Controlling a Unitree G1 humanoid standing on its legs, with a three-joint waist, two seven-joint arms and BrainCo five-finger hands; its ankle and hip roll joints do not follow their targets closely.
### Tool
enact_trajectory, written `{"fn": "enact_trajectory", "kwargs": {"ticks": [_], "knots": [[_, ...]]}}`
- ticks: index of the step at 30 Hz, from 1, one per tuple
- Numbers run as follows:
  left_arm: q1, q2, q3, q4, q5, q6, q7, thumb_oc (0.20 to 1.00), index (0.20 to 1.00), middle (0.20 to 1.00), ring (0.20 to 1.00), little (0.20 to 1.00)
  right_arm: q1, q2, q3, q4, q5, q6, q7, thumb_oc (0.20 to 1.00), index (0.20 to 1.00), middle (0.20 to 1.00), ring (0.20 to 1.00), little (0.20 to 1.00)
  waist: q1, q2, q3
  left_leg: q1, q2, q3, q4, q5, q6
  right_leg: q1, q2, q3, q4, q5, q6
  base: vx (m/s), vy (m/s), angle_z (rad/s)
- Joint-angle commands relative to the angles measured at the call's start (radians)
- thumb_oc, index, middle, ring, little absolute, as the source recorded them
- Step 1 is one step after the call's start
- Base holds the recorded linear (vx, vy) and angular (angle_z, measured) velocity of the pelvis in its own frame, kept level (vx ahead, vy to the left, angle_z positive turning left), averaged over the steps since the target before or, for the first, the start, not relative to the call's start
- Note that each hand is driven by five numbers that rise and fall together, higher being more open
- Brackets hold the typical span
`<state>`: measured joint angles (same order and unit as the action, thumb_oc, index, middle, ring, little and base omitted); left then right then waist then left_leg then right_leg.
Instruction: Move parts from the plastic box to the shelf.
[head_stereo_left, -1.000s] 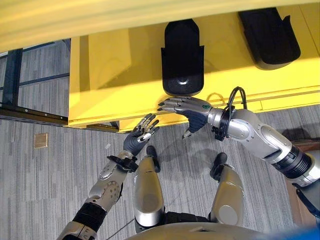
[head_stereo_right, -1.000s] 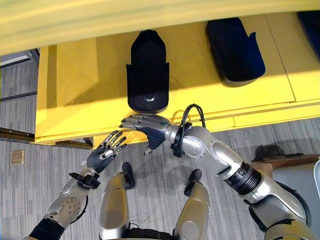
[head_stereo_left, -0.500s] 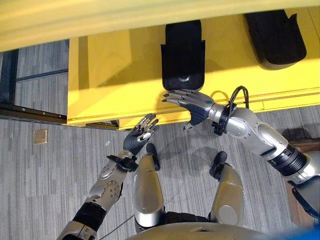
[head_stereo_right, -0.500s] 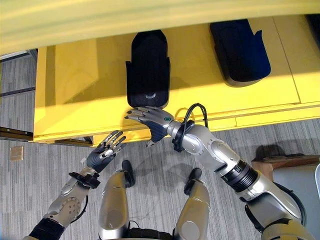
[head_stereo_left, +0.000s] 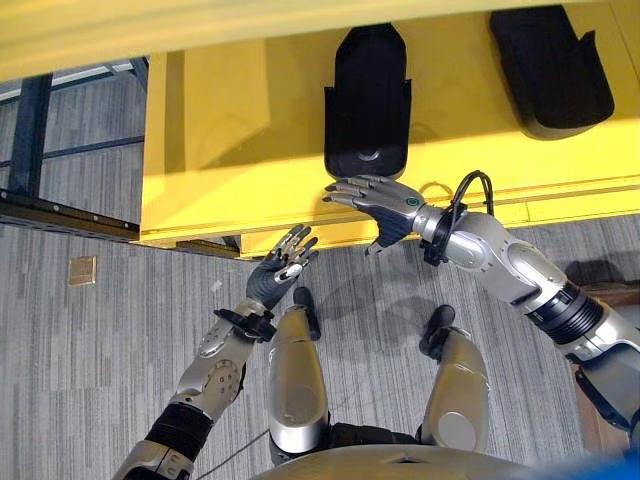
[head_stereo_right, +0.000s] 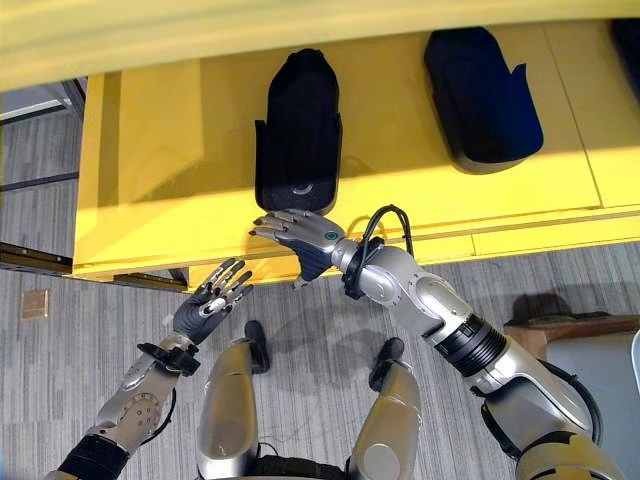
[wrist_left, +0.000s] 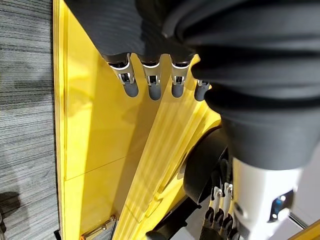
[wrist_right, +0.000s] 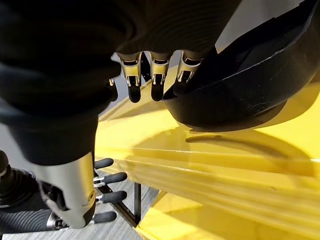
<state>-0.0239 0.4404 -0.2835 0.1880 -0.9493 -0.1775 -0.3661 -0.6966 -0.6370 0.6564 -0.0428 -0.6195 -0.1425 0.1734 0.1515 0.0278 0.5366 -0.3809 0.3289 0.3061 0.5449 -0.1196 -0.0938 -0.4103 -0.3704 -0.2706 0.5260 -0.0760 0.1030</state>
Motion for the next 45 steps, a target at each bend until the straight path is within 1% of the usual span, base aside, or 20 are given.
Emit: {"fn": "enact_trajectory", "kwargs": {"ticks": [1, 3, 4, 6, 15, 21, 24, 26, 27, 29, 30, 31, 32, 34, 36, 39, 45], "knots": [[0.016, -0.002, -0.009, -0.076, 0.014, -0.034, -0.024, 1.0, 1.0, 1.0, 1.0, 1.0, 0.011, 0.02, -0.022, 0.003, -0.049, 0.048, -0.083, 1.0, 1.0, 1.0, 1.0, 1.0, 0.014, -0.002, -0.017, -0.006, -0.073, 0.019, 0.014, -0.068, 0.103, 0.011, 0.013, -0.061, 0.131, -0.13, -0.006, 0.01, 0.016, 0.03], [0.017, -0.004, -0.007, -0.078, 0.016, -0.034, -0.024, 1.0, 1.0, 1.0, 1.0, 1.0, 0.019, 0.017, -0.031, 0.003, -0.055, 0.067, -0.081, 1.0, 1.0, 1.0, 1.0, 1.0, 0.011, -0.002, -0.017, -0.008, -0.073, 0.019, 0.016, -0.069, 0.103, 0.008, 0.015, -0.057, 0.134, -0.131, -0.006, 0.0, 0.004, 0.02], [0.017, -0.006, -0.008, -0.079, 0.016, -0.038, -0.02, 1.0, 1.0, 1.0, 1.0, 1.0, 0.03, 0.013, -0.037, -0.001, -0.066, 0.099, -0.079, 1.0, 1.0, 1.0, 1.0, 1.0, 0.007, -0.003, -0.017, -0.01, -0.073, 0.021, 0.015, -0.07, 0.103, 0.004, 0.017, -0.057, 0.136, -0.132, -0.005, 0.0, 0.0, 0.0], [0.015, -0.006, -0.007, -0.084, 0.01, -0.039, -0.013, 1.0, 1.0, 1.0, 1.0, 1.0, 0.047, 0.012, -0.042, 0.001, -0.074, 0.123, -0.099, 1.0, 1.0, 1.0, 1.0, 1.0, 0.002, -0.004, -0.017, -0.01, -0.074, 0.022, 0.015, -0.07, 0.103, 0.004, 0.02, -0.053, 0.134, -0.132, -0.005, 0.0, 0.0, 0.0], [0.017, -0.002, 0.003, -0.092, 0.008, -0.034, -0.012, 1.0, 1.0, 1.0, 1.0, 1.0, 0.087, 0.011, -0.08, 0.049, -0.098, 0.174, -0.182, 1.0, 1.0, 1.0, 1.0, 1.0, -0.005, -0.006, -0.017, -0.013, -0.072, 0.022, 0.018, -0.073, 0.106, 0.002, 0.028, -0.048, 0.136, -0.133, -0.006, 0.0, 0.0, 0.0], [0.02, -0.001, 0.013, -0.1, 0.009, -0.028, -0.008, 1.0, 1.0, 1.0, 1.0, 1.0, 0.107, 0.006, -0.107, 0.049, -0.1, 0.17, -0.178, 1.0, 1.0, 1.0, 1.0, 1.0, -0.01, -0.009, -0.017, -0.014, -0.072, 0.021, 0.016, -0.071, 0.104, 0.001, 0.033, -0.046, 0.139, -0.135, -0.007, 0.0, 0.0, 0.0], [0.023, 0.0, 0.018, -0.102, 0.013, -0.022, -0.01, 1.0, 1.0, 1.0, 1.0, 1.0, 0.121, 0.0, -0.117, 0.044, -0.1, 0.147, -0.187, 1.0, 1.0, 1.0, 1.0, 1.0, -0.012, -0.011, -0.017, -0.013, -0.072, 0.021, 0.015, -0.071, 0.105, 0.001, 0.036, -0.045, 0.136, -0.133, -0.007, 0.0, 0.0, 0.0], [0.023, -0.001, 0.02, -0.104, 0.009, -0.019, -0.011, 1.0, 1.0, 1.0, 1.0, 1.0, 0.123, -0.002, -0.119, 0.044, -0.081, 0.1, -0.211, 1.0, 1.0, 1.0, 1.0, 1.0, -0.012, -0.012, -0.017, -0.012, -0.072, 0.02, 0.014, -0.07, 0.105, 0.002, 0.039, -0.043, 0.135, -0.133, -0.008, 0.0, 0.0, 0.0], [0.022, 0.001, 0.018, -0.106, 0.013, -0.021, -0.006, 1.0, 1.0, 1.0, 1.0, 1.0, 0.12, -0.003, -0.119, 0.039, -0.061, 0.049, -0.225, 1.0, 1.0, 1.0, 1.0, 1.0, -0.012, -0.013, -0.017, -0.012, -0.072, 0.02, 0.015, -0.071, 0.105, 0.002, 0.04, -0.044, 0.135, -0.133, -0.008, 0.0, 0.0, 0.0], [0.019, 0.0, 0.014, -0.099, 0.008, -0.027, -0.002, 1.0, 1.0, 1.0, 1.0, 1.0, 0.116, -0.001, -0.12, 0.027, -0.048, 0.005, -0.222, 1.0, 1.0, 1.0, 1.0, 1.0, -0.013, -0.013, -0.017, -0.012, -0.071, 0.02, 0.016, -0.071, 0.104, 0.002, 0.04, -0.044, 0.136, -0.133, -0.008, 0.0, 0.0, 0.0], [0.019, 0.0, 0.014, -0.099, 0.008, -0.027, -0.002, 1.0, 1.0, 1.0, 1.0, 1.0, 0.116, -0.001, -0.12, 0.027, -0.048, 0.005, -0.222, 1.0, 1.0, 1.0, 1.0, 1.0, -0.013, -0.013, -0.017, -0.012, -0.071, 0.02, 0.016, -0.071, 0.104, 0.002, 0.04, -0.044, 0.136, -0.133, -0.008, 0.0, 0.0, 0.0], [0.013, -0.002, 0.01, -0.091, 0.009, -0.033, -0.003, 1.0, 1.0, 1.0, 1.0, 1.0, 0.103, 0.003, -0.118, 0.0, -0.054, -0.046, -0.204, 1.0, 1.0, 1.0, 1.0, 1.0, -0.012, -0.013, -0.017, -0.01, -0.072, 0.021, 0.015, -0.071, 0.103, 0.002, 0.04, -0.046, 0.136, -0.133, -0.007, 0.0, 0.0, 0.0], [0.011, -0.004, 0.008, -0.089, 0.01, -0.033, -0.003, 1.0, 1.0, 1.0, 1.0, 1.0, 0.097, 0.004, -0.115, -0.007, -0.053, -0.048, -0.197, 1.0, 1.0, 1.0, 1.0, 1.0, -0.012, -0.012, -0.017, -0.009, -0.072, 0.021, 0.015, -0.071, 0.103, 0.002, 0.04, -0.045, 0.136, -0.133, -0.008, 0.0, 0.0, 0.0], [0.009, -0.007, 0.005, -0.085, 0.013, -0.036, -0.004, 1.0, 1.0, 1.0, 1.0, 1.0, 0.076, 0.005, -0.102, -0.022, -0.047, -0.078, -0.176, 1.0, 1.0, 1.0, 1.0, 1.0, -0.009, -0.011, -0.017, -0.009, -0.072, 0.02, 0.016, -0.072, 0.102, 0.003, 0.039, -0.045, 0.136, -0.134, -0.008, 0.0, 0.0, 0.0], [0.006, -0.007, 0.002, -0.08, 0.011, -0.039, -0.007, 1.0, 1.0, 1.0, 1.0, 1.0, 0.059, 0.004, -0.084, -0.031, -0.047, -0.078, -0.167, 1.0, 1.0, 1.0, 1.0, 1.0, -0.005, -0.009, -0.017, -0.006, -0.073, 0.02, 0.016, -0.072, 0.103, 0.006, 0.038, -0.048, 0.135, -0.133, -0.008, 0.0, 0.0, 0.0], [0.006, -0.004, 0.003, -0.073, 0.004, -0.034, -0.017, 1.0, 1.0, 1.0, 1.0, 1.0, 0.022, 0.001, -0.07, -0.019, -0.039, -0.097, -0.201, 1.0, 1.0, 1.0, 1.0, 1.0, 0.002, -0.007, -0.017, 0.0, -0.077, 0.018, 0.016, -0.072, 0.105, 0.012, 0.036, -0.048, 0.133, -0.133, -0.01, 0.0, 0.0, 0.0], [0.012, 0.002, 0.0, -0.073, -0.003, -0.027, -0.027, 1.0, 1.0, 1.0, 1.0, 1.0, -0.001, -0.012, -0.077, -0.033, -0.021, -0.14, -0.222, 1.0, 1.0, 1.0, 1.0, 1.0, 0.008, -0.006, -0.017, 0.005, -0.08, 0.019, 0.02, -0.076, 0.107, 0.021, 0.033, -0.052, 0.132, -0.132, -0.01, 0.0, 0.0, 0.0]]}}
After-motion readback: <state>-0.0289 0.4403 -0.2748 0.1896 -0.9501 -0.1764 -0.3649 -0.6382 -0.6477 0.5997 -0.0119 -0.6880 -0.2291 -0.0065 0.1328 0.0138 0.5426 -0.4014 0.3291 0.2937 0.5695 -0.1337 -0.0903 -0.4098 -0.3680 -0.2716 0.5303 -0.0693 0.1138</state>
